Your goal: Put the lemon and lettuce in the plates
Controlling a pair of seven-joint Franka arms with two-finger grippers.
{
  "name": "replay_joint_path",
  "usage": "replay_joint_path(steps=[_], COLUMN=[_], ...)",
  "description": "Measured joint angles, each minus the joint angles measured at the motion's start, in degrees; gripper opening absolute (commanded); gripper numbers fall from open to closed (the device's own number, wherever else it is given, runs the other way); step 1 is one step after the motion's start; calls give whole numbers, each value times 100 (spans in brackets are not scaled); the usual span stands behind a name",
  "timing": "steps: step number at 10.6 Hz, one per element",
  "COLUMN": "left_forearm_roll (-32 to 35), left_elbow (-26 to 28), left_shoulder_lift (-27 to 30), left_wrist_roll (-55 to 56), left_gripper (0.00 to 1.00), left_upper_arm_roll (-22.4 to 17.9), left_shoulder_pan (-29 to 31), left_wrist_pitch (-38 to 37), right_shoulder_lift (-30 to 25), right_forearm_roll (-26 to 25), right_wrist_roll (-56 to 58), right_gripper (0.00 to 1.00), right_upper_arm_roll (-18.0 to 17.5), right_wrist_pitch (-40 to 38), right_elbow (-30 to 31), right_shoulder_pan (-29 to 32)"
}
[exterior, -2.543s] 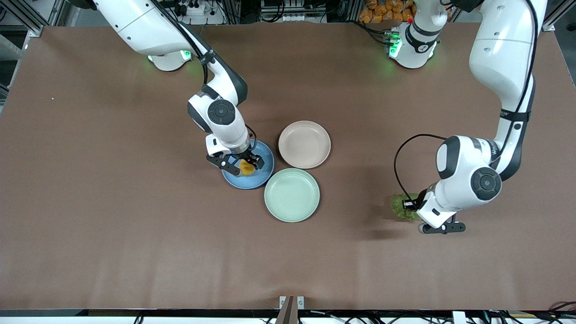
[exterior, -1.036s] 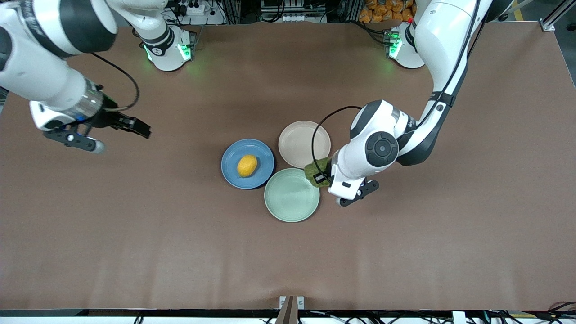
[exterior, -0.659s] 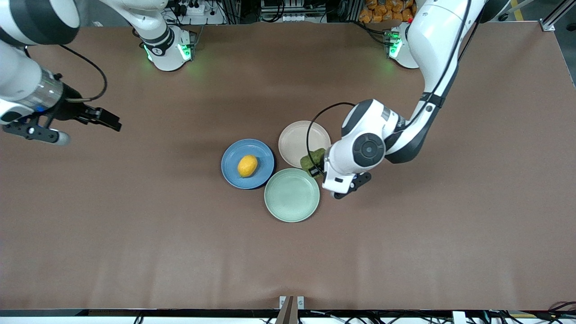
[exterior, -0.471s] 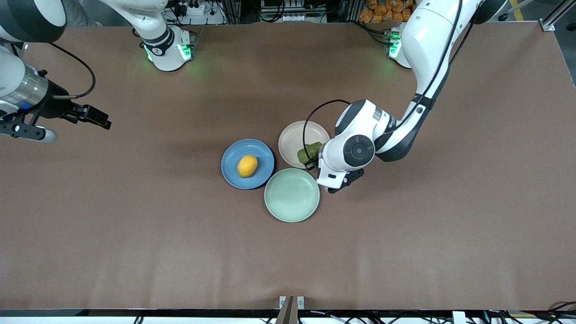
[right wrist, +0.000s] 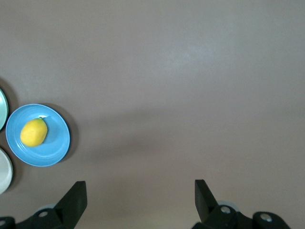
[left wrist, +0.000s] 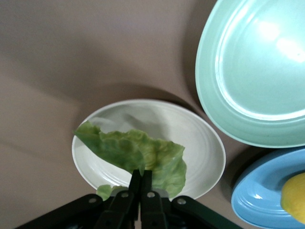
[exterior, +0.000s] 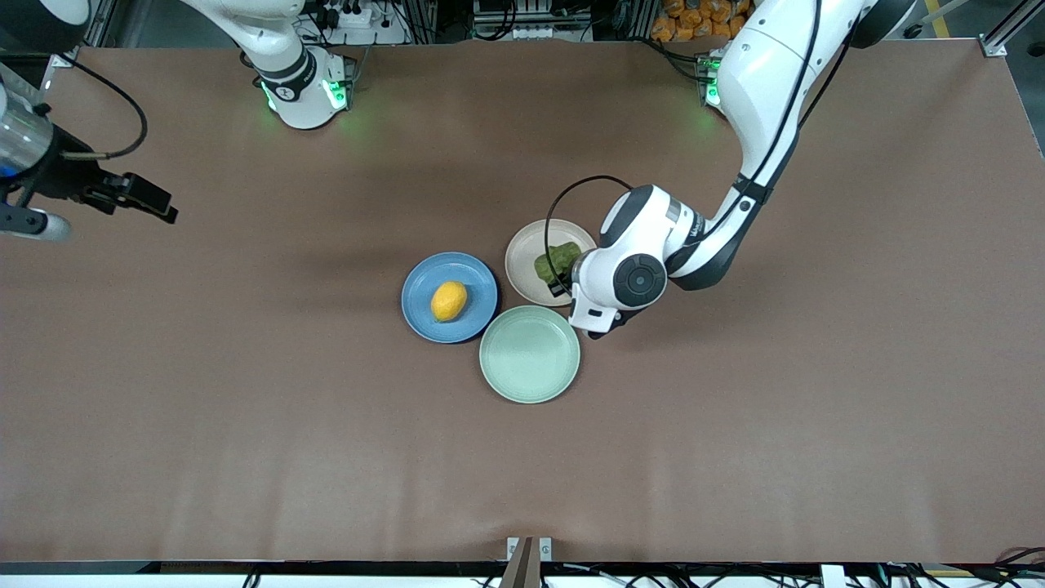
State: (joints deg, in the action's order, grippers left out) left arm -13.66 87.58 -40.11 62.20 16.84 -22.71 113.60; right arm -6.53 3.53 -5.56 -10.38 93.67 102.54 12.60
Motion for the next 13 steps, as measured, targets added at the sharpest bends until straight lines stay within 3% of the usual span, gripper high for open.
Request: replay_joint_path(steps=[1,3,8,11,13], left_forearm_roll=[-28,-64,-13,184,765], left_elbow=[0,1,-170,-494,-533], left_shoulder_lift=[-15,-42,-52,153,602], left_wrist_roll=[0,52,-269,-1415,-2000], left_gripper=[100,100,100,100,100], left_upper_arm_roll=[1,1,-111,-191,-187], left_shoulder_pan=[-59,-148,-9,818,1241], left_wrist_pitch=[17,32,126,139,80], right_shoulder_lift=[-46,-107,-190,-189,-190], right_forearm_roll=[0,0,0,0,-1], right_wrist_roll=[274,640,701,707,709], right_gripper=[100,100,100,100,100], right_upper_arm_roll=[131,297,282,417,462], right_wrist_pitch=[-5,-25,-26,-26,-24], right_elbow=[0,-8,-308,-372,-465], right_shoulder_pan=[2,5,-12,-105,-168])
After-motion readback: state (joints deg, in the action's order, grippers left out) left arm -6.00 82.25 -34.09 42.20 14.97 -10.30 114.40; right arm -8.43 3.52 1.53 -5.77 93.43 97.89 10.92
